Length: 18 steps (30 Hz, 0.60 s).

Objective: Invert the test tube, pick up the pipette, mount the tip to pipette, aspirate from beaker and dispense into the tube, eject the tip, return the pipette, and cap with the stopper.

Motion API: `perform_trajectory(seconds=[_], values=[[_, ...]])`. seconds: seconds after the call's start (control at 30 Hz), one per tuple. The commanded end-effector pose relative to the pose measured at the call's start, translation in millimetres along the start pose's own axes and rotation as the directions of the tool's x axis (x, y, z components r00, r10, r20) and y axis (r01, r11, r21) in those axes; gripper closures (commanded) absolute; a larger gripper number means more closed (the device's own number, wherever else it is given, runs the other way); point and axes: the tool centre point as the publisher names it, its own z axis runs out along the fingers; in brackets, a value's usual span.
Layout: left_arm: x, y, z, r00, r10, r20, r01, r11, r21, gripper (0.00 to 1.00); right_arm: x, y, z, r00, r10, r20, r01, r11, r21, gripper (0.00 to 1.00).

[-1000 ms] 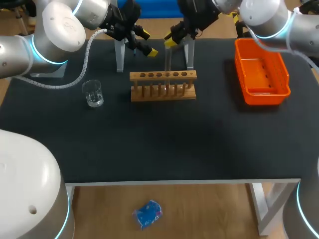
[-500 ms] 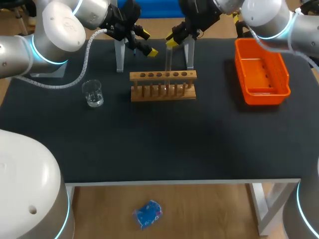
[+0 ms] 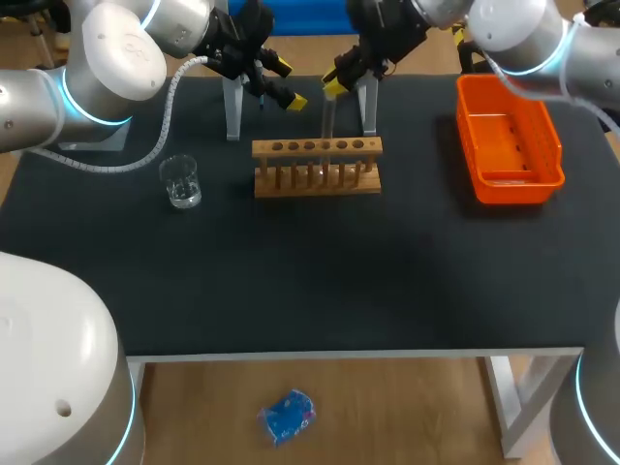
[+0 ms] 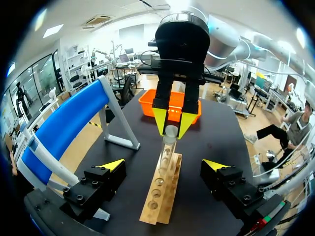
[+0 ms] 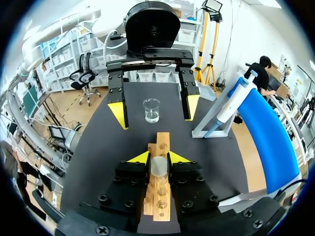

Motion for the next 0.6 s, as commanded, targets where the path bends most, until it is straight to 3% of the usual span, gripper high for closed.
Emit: perform_trajectory(seconds=[0.03,0.6], values=[[-0.3,-1.0,-0.9,1.000,-0.002,-0.003,0.002,1.000,-0.006,0.00,-2.1,1.6,-0.4,1.000,0.000,-0.010,0.000,1.000,0.011,1.00],[-0.3,-1.0,-0.9,1.000,-0.002,-0.003,0.002,1.000,-0.006,0.00,0.1,-4.2,4.5,1.000,0.012,-0.023,-0.012,1.000,0.015,1.00]])
